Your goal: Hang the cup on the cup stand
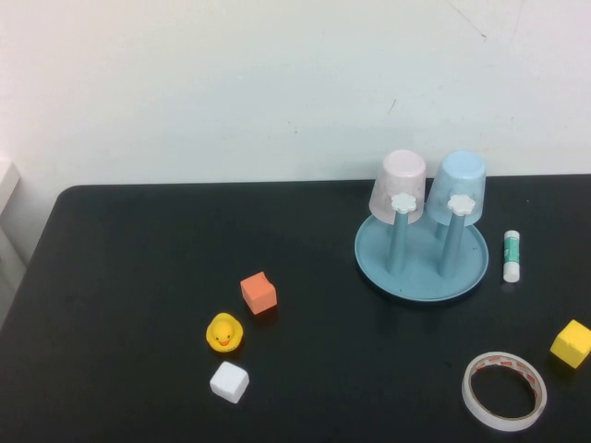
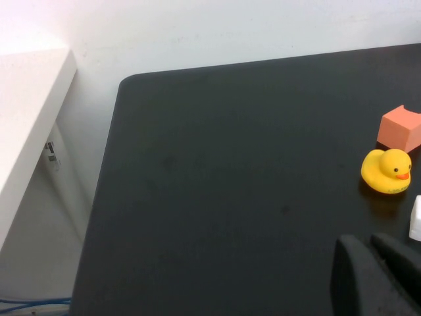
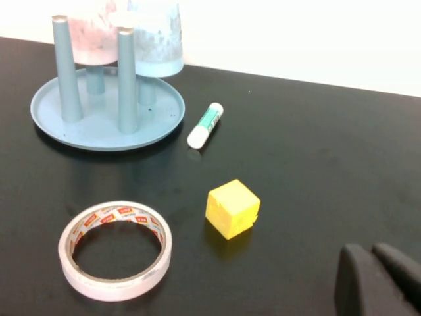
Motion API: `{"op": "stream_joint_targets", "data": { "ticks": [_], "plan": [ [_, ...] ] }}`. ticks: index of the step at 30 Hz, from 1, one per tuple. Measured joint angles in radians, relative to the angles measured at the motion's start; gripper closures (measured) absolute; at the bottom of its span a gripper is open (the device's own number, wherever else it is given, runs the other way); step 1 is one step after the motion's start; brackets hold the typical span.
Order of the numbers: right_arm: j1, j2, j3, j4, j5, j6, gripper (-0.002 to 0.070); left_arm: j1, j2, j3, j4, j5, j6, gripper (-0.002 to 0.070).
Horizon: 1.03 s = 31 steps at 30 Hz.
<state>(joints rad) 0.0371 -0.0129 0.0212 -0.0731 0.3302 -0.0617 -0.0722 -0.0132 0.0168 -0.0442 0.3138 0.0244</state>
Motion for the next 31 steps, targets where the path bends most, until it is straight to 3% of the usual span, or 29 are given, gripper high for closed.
{"op": "stream_joint_targets", "data": {
  "ticks": [31],
  "plan": [
    [-0.029,0.000,-0.003,0.000,0.018,0.028,0.0678,0.000,0.000,0.000,0.000,0.000,-0.008,0.0676]
  ]
}}
